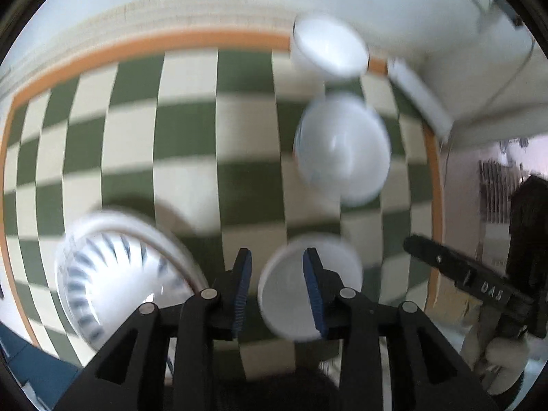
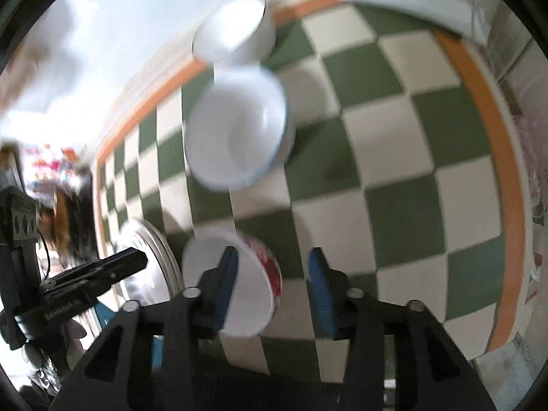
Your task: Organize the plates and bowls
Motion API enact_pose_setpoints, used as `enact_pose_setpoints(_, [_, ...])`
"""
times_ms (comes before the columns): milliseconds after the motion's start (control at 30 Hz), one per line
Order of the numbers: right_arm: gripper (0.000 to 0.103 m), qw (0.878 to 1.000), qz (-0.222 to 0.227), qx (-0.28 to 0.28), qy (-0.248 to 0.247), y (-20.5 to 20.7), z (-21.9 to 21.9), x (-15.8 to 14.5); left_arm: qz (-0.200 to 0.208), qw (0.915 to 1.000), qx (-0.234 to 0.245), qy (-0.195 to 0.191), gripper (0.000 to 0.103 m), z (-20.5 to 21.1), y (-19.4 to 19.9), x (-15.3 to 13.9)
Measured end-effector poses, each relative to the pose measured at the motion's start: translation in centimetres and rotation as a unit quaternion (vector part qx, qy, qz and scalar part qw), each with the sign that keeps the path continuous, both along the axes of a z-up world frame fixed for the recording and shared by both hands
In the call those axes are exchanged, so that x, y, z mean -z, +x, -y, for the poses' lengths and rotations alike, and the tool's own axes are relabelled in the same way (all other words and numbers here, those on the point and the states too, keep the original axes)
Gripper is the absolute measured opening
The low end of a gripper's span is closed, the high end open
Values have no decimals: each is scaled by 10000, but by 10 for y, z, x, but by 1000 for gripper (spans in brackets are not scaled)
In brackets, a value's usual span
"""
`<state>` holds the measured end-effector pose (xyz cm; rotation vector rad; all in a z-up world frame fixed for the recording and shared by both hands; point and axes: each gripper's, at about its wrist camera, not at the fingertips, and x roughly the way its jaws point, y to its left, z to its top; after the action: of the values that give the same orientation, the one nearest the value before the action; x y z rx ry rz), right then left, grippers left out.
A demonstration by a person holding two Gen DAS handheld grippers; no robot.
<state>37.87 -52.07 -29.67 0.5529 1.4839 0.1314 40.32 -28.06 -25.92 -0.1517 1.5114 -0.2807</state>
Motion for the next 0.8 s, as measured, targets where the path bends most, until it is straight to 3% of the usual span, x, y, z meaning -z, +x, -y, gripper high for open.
enact_pose_setpoints(100, [49, 9997, 166, 183, 4, 21, 14, -5, 72, 9999, -105, -48, 29, 0, 32, 5])
enact_pose_setpoints(267, [49, 9989, 236, 411, 45, 59, 22, 10, -156, 9998, 99, 72, 29, 17, 75, 37])
enact_pose_setpoints(433, [49, 9992, 46, 380, 68, 83, 21, 35, -633, 9979, 151, 71, 29, 24, 92, 69])
enact_pose_setpoints(533, [47, 9995, -59, 316, 47, 92, 17, 50, -671, 9974, 267, 70, 28, 30, 94, 81])
enact_pose_setpoints(600, [36, 9995, -139, 285, 16, 96, 14, 61, -641, 9973, 332, 102, 21, 35, 94, 83])
enact_pose_setpoints(667, [16, 9995, -196, 257, -2, 98, 12, 68, -610, 9972, 403, 145, 14, 38, 94, 84])
enact_pose_setpoints(800, [12, 9995, -126, 276, -4, 99, 7, 70, -447, 9973, 518, 274, 13, 43, 90, 80])
